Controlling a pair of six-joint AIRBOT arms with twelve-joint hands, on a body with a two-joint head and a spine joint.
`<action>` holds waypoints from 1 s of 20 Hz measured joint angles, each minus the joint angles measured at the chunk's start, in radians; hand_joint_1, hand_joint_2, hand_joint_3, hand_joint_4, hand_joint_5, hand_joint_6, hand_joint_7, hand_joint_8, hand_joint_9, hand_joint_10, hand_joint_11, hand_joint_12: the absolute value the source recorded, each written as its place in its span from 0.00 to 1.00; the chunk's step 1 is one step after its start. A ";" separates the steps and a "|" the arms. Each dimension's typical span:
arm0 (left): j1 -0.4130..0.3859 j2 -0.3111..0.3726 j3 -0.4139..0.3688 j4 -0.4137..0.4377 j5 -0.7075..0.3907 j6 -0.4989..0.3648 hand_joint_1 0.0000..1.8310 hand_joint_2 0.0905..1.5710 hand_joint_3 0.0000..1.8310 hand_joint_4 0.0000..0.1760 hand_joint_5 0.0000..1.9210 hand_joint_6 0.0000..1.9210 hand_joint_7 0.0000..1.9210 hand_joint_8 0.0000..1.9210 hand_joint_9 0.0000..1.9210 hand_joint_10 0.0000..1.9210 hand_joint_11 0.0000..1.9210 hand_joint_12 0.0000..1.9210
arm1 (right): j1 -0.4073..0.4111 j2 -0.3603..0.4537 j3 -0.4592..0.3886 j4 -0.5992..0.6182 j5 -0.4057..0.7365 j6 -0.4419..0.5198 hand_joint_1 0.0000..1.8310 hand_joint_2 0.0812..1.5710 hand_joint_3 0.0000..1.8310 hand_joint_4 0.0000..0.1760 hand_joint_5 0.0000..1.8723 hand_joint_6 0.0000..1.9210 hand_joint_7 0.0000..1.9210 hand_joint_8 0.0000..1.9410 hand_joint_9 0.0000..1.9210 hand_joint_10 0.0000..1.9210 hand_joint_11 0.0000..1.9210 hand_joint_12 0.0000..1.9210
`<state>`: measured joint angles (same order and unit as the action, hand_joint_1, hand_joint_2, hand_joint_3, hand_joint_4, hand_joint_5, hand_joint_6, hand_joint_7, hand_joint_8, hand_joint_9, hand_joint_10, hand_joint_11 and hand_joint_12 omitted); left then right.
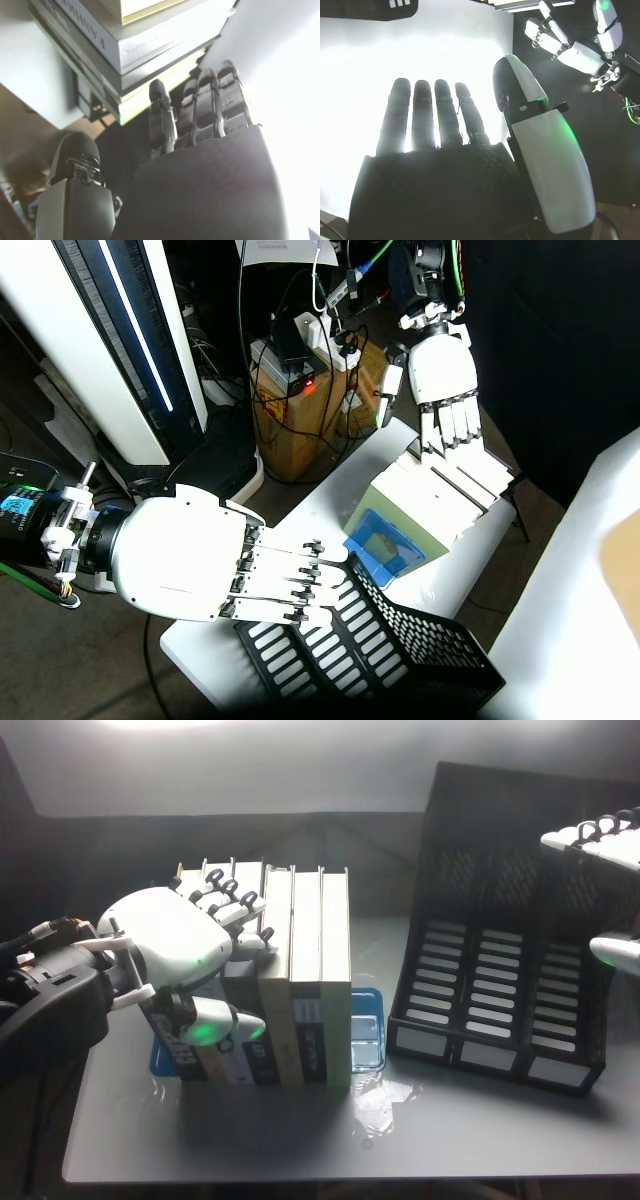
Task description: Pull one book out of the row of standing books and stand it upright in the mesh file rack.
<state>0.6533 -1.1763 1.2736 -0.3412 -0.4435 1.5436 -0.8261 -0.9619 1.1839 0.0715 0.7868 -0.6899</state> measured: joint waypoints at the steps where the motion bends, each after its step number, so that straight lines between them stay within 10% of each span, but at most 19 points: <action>1: -0.001 0.000 -0.001 0.001 0.001 0.011 0.08 0.72 0.00 0.60 0.20 0.03 0.00 0.00 0.00 0.00 0.00 0.00 | 0.000 0.000 0.000 0.000 0.000 0.000 0.35 0.90 0.00 0.00 0.00 0.00 0.00 0.00 0.00 0.00 0.00 0.00; 10: 0.077 0.034 -0.089 0.010 -0.075 0.030 0.12 0.71 0.00 0.16 0.25 0.02 0.00 0.00 0.00 0.00 0.00 0.00 | -0.002 -0.001 0.000 0.013 0.000 0.000 0.29 0.92 0.00 0.00 0.00 0.00 0.00 0.00 0.00 0.00 0.00 0.00; 20: 0.209 0.070 -0.212 0.030 -0.218 0.029 0.12 0.72 0.00 0.00 0.28 0.01 0.00 0.00 0.00 0.00 0.00 0.00 | -0.010 -0.002 0.000 0.029 0.000 0.000 0.32 0.91 0.00 0.00 0.00 0.00 0.00 0.00 0.00 0.00 0.00 0.00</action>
<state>0.8623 -1.1065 1.0615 -0.3111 -0.6613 1.5730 -0.8364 -0.9634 1.1835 0.1005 0.7868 -0.6899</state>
